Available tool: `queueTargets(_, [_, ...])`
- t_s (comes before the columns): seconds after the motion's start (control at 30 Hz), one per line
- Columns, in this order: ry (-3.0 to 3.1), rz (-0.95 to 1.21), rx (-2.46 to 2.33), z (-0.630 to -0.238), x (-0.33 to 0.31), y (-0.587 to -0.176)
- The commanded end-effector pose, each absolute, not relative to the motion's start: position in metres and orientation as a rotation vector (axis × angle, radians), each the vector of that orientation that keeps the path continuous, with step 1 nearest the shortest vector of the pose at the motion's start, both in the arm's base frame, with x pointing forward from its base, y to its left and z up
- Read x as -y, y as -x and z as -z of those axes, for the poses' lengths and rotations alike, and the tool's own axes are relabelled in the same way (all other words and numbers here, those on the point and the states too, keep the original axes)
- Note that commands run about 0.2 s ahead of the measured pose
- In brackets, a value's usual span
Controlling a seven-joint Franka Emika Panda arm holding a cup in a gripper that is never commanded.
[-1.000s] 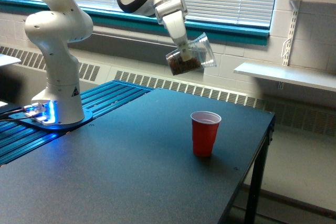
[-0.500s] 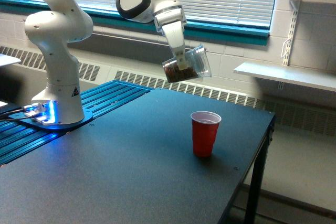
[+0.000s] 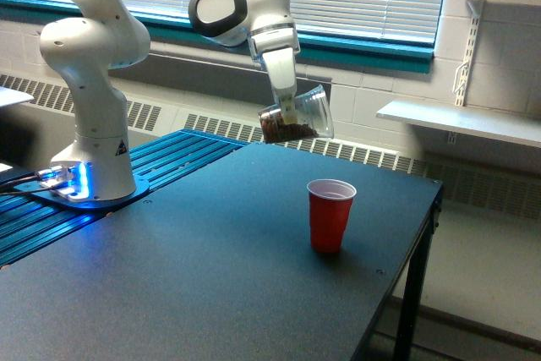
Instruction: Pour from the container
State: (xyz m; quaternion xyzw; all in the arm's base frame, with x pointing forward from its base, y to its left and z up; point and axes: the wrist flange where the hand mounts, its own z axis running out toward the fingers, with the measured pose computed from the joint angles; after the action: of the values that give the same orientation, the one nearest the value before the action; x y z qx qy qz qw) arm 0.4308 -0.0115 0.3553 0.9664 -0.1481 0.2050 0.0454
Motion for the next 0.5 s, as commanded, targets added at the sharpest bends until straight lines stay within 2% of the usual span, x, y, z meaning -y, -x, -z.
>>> queueTargets(0.03, [-2.938,-0.59,0.488,-0.346,0.006,-0.43])
queueTargets(0.5, [-2.907,-0.536,0.428,-0.335,-0.008,-0.436])
